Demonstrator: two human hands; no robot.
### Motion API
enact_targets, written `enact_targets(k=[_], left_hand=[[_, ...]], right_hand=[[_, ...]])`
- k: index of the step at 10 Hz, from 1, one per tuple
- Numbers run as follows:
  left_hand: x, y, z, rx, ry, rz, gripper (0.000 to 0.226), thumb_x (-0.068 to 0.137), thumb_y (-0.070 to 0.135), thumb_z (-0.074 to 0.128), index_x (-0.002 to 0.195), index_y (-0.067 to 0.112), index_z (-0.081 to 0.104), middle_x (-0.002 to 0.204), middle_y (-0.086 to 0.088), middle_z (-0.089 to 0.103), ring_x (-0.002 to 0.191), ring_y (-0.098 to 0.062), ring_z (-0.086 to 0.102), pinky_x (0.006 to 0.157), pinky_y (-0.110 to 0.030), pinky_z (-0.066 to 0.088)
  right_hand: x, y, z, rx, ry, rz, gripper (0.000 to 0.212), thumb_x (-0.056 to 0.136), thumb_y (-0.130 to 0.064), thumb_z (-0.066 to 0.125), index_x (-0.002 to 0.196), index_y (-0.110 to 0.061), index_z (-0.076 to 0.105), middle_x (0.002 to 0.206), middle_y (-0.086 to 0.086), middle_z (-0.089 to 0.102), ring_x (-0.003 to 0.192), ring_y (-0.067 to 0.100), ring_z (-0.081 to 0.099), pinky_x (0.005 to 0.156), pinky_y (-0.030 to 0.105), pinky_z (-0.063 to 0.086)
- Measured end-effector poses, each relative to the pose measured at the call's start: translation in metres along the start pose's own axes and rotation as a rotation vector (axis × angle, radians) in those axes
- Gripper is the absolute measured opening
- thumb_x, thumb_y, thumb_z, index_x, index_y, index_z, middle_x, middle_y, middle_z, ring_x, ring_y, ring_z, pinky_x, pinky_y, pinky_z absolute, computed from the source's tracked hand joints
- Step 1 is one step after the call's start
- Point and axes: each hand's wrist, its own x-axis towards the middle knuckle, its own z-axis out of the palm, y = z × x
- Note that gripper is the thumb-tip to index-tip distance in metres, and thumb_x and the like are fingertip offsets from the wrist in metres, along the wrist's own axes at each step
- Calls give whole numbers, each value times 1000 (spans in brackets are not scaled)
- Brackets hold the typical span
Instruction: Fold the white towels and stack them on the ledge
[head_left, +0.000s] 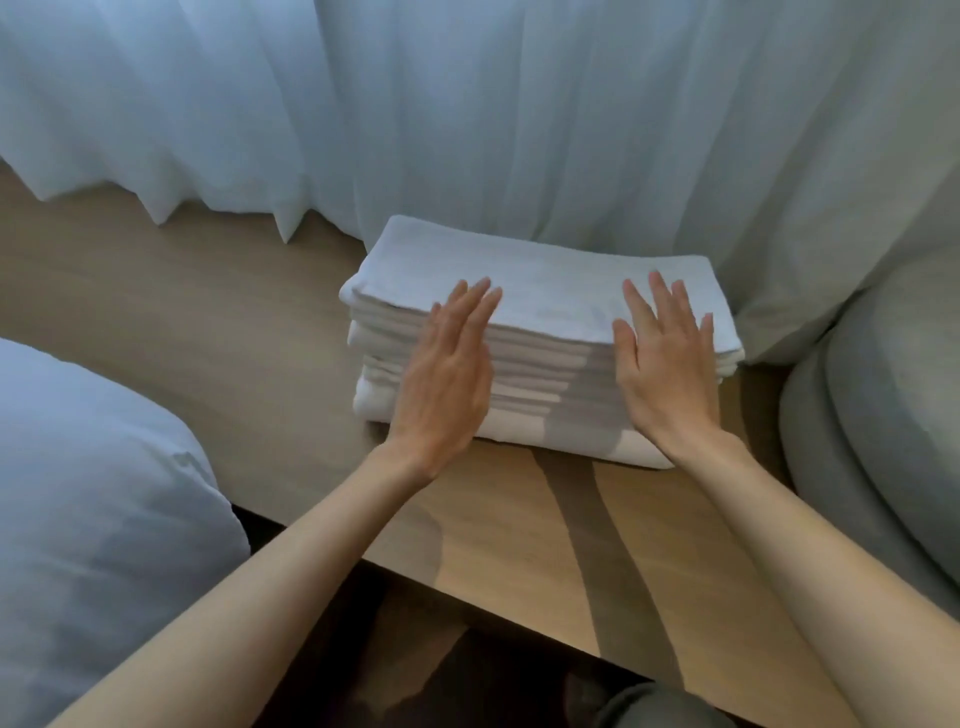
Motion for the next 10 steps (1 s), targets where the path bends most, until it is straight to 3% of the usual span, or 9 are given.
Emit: enact_targets(k=[1,2,3,4,5,6,8,9,10], left_hand=[[33,28,16,155,-203,80,49,101,17,37,148,23,29,154,-2,30,145,-24,20,119,-47,9],[67,42,40,251,-567,-48,47,103,42,20,149,41,13,159,3,18,146,-30,10,115,-59,2],[86,42,58,334,-830,-101,49,98,56,8,147,50,6,160,8,5,145,-38,-2,109,-68,-3],[80,34,69,332,-832,-106,51,93,64,5,144,56,6,160,12,-2,144,-39,-11,107,-70,-6],[67,30,75,331,-752,-78,52,92,65,5,144,57,6,160,13,-1,145,-37,-10,107,-69,-5],[62,34,74,335,-726,-90,52,94,62,6,145,54,7,160,11,1,146,-35,-6,110,-66,-3],[55,49,52,309,-601,-91,47,103,42,19,148,32,28,153,-1,32,140,-28,28,112,-49,21],[56,56,33,279,-576,-111,47,103,41,23,148,29,29,152,-2,34,140,-25,31,113,-46,24],[54,67,16,314,-555,-66,47,103,40,27,148,29,28,152,-2,34,141,-24,28,114,-45,25]], right_hand=[[0,16,-6,-16,-13,198,52,103,-38,20,151,-18,21,161,5,9,148,23,1,118,43,-2],[10,36,-13,120,-30,331,52,103,-36,24,151,-16,23,159,6,16,147,24,11,116,43,14],[28,61,-16,448,-114,480,36,102,-27,31,129,-10,47,130,12,52,121,31,48,90,36,40],[30,74,-8,729,-148,611,32,100,-21,34,128,-13,49,112,1,55,97,19,55,70,25,44],[19,77,6,659,-160,562,36,102,-23,31,133,-14,46,114,0,54,93,13,49,63,22,36],[19,79,4,654,-185,539,41,102,-26,30,141,-14,39,133,5,52,108,18,50,81,28,39],[9,76,-17,620,-141,509,51,100,-24,40,149,-14,30,148,3,42,130,21,44,102,34,41],[-3,72,-35,580,-67,433,48,100,-19,42,146,-12,35,145,3,44,129,21,44,93,23,34],[-15,65,-58,524,-80,352,47,99,-19,44,145,-15,37,145,1,46,129,20,45,91,21,32]])
